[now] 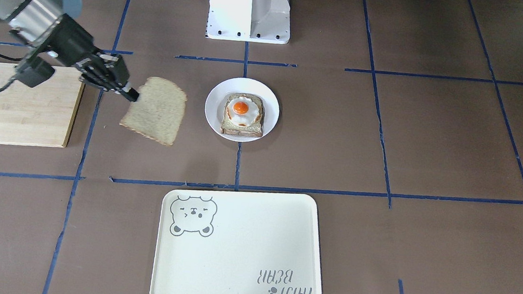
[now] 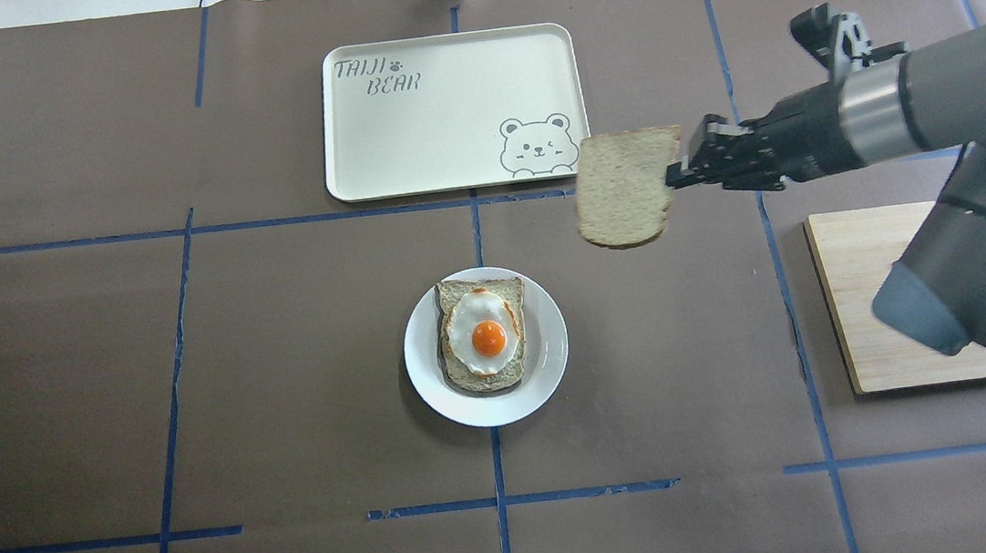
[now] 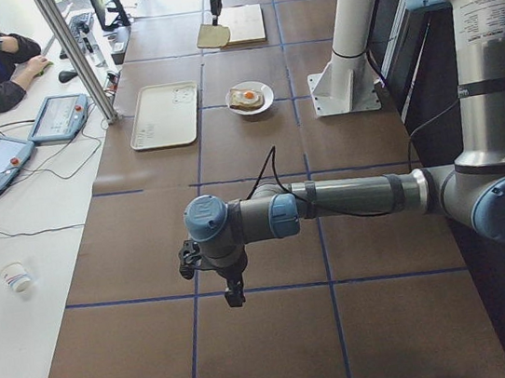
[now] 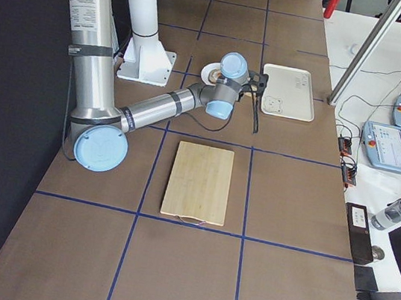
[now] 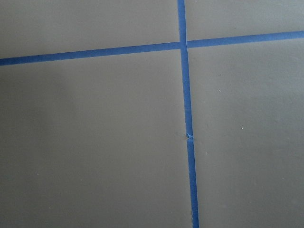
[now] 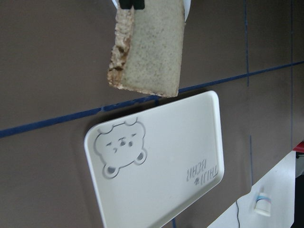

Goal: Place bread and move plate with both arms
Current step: 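Lift the bread slice with the right gripper and carry it toward the plate, then lower the bread onto the egg toast and open the right gripper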

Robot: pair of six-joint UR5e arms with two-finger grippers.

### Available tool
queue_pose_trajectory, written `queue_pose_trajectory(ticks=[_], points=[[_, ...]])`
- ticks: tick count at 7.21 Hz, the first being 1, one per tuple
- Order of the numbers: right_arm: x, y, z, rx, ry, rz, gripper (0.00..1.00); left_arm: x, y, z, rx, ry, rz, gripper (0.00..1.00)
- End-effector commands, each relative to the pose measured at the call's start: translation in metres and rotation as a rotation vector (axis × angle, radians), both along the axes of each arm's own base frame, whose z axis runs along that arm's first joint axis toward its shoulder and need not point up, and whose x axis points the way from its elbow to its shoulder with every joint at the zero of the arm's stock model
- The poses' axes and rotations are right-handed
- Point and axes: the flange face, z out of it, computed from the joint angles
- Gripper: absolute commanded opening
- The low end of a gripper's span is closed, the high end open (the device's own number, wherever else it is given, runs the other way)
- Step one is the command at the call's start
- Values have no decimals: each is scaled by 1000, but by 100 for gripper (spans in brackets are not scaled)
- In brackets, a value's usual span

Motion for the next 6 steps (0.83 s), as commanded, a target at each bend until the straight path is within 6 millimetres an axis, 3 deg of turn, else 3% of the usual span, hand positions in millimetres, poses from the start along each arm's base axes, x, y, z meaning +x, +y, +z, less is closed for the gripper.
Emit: queue_pose_trajectory(ticks=[1, 2, 4, 6], points=[[-110, 68, -43, 39, -54, 36, 0, 0, 0, 2, -4, 0, -1, 100], [-138, 93, -39, 43, -40, 30, 0, 0, 1, 5, -12, -1, -1, 100], [-160, 104, -27, 110, 16, -7, 0, 0, 1, 6, -11, -2, 1, 100], [-176, 100, -3, 109, 64, -13, 0, 0, 1, 5, -10, -2, 1, 100]])
